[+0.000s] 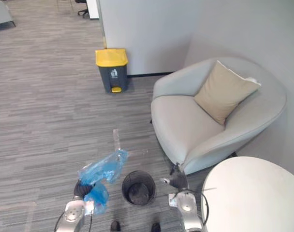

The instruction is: Gather rubbish on tea table into small bin, then transfer packed bag to large trash can.

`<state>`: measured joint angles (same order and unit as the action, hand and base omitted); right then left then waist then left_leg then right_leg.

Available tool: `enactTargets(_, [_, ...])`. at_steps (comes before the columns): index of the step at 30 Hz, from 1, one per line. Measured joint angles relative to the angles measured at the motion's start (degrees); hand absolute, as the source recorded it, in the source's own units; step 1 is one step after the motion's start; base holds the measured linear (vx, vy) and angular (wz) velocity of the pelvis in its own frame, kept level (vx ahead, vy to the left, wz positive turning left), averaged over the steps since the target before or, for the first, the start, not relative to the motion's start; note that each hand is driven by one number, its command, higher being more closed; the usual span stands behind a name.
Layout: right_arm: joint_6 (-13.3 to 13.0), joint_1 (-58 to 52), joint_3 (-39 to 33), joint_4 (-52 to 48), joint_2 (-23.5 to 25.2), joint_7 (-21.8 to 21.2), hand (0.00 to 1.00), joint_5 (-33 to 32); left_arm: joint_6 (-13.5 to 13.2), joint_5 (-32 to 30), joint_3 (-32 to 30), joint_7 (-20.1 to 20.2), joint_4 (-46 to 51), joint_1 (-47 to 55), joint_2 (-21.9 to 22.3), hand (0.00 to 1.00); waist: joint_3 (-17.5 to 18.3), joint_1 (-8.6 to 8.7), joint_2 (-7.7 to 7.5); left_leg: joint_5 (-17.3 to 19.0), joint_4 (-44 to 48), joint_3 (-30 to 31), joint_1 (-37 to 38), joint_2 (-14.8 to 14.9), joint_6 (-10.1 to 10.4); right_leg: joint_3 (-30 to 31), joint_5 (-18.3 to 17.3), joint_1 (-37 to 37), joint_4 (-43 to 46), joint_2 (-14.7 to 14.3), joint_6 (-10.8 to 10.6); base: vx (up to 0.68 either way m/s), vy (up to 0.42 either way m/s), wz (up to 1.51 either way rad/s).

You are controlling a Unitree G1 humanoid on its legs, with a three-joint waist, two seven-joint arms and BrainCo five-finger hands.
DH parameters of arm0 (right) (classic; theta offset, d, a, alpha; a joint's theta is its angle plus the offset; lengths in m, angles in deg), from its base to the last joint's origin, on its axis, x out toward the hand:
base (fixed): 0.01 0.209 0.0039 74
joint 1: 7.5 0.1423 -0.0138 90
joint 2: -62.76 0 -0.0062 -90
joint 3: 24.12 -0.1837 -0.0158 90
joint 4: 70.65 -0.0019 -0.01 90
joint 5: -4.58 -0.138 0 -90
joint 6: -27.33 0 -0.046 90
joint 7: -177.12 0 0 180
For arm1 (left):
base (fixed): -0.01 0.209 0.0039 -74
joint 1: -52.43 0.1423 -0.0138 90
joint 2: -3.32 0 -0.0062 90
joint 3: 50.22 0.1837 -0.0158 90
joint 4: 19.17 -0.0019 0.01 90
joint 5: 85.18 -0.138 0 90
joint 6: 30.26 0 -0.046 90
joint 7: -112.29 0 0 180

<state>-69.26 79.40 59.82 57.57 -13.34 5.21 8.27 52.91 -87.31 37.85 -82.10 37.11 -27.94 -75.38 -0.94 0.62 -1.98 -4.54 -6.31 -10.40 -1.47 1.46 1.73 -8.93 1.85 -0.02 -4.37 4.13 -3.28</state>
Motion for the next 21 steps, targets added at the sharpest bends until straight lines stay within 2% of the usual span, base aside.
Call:
enactTargets(9, [1.67, 0.91, -1.09, 8.90, 0.04, 1.81, 0.00, -1.95, 0.24, 1.46, -1.09, 1.00, -7.74, 0.11, 0.02, 1.00, -1.38, -0.08, -0.07, 0.10, -0.01, -0.15, 0.67, -0.38, 0.00, 0.27, -0.60, -0.05, 0.44, 0.58, -0.83, -0.01, 0.008, 0.00])
enactTargets(14, [2.21, 3.11, -2.28, 10.93, 0.16, 2.29, 0.00, -2.08, 0.22, 2.41, -1.65, 1.08, -9.01, -0.28, 0.03, 1.00, -5.45, -0.85, -0.73, 0.00, 0.38, -3.68, -0.47, -0.33, -0.23, 4.12, 0.18, 3.90, 3.61, 0.67, -0.56, -0.05, 0.048, -0.38])
enactTargets(16, [2.71, 3.24, -2.28, 9.64, 1.00, 2.92, 0.00, -2.01, 0.23, 2.60, -1.67, 1.07, -9.09, -0.72, 0.00, 1.00, -7.21, -1.16, -1.34, 0.51, 1.62, -5.75, -1.51, -0.18, -0.96, 5.87, 0.84, 5.94, 4.95, 0.68, -0.83, -0.06, 0.058, -0.45])
enactTargets(17, [2.88, 3.06, -2.26, 8.85, 1.72, 3.27, 0.00, -1.99, 0.23, 3.07, -1.65, 1.05, -9.02, -1.19, -0.02, 1.00, -7.31, -1.25, -1.65, 1.96, 5.03, -6.94, -3.67, 0.35, -1.86, 6.27, 1.65, 7.32, 5.83, 0.89, -1.46, -0.06, 0.046, -0.40])
enactTargets(18, [3.13, 2.96, -2.28, 8.05, 2.17, 3.34, 0.00, -1.95, 0.25, 3.51, -1.92, 1.02, -8.44, -1.85, 0.44, 1.00, -7.60, -1.22, -1.21, 3.64, 9.69, -7.84, -6.12, 2.00, -2.82, 6.23, 3.64, 8.56, 6.35, 0.40, -2.87, -0.09, 0.035, -0.45])
enactTargets(19, [3.24, 3.16, -2.14, 7.36, 2.41, 3.35, 0.00, -1.87, 0.00, 3.64, -2.89, 0.95, -7.19, -2.30, 1.42, 1.00, -8.34, -1.47, -0.11, 5.25, 13.28, -8.16, -8.06, 4.07, -3.62, 4.47, 1.31, 10.41, 12.25, 0.05, -1.82, -0.08, 0.025, -0.28])
enactTargets(20, [3.43, 2.85, -2.01, 7.34, 2.61, 3.36, 0.00, -1.78, -0.07, 3.93, -3.11, 0.92, -5.25, -3.00, 1.59, 1.00, -8.68, -1.53, -0.01, 6.43, 16.31, -7.79, -8.79, 5.05, -3.66, 2.17, -4.71, 11.97, 24.63, 1.63, 0.19, -0.07, 0.009, -0.11])
enactTargets(21, [3.42, 2.74, -1.96, 7.32, 2.68, 3.36, 0.00, -1.76, -0.12, 3.95, -3.11, 0.92, -4.59, -3.00, 1.69, 1.00, -8.74, -1.53, -0.10, 6.68, 16.98, -7.65, -8.87, 5.14, -3.71, 1.96, -6.35, 12.00, 27.64, 2.26, 0.09, -0.04, -0.027, 0.20])
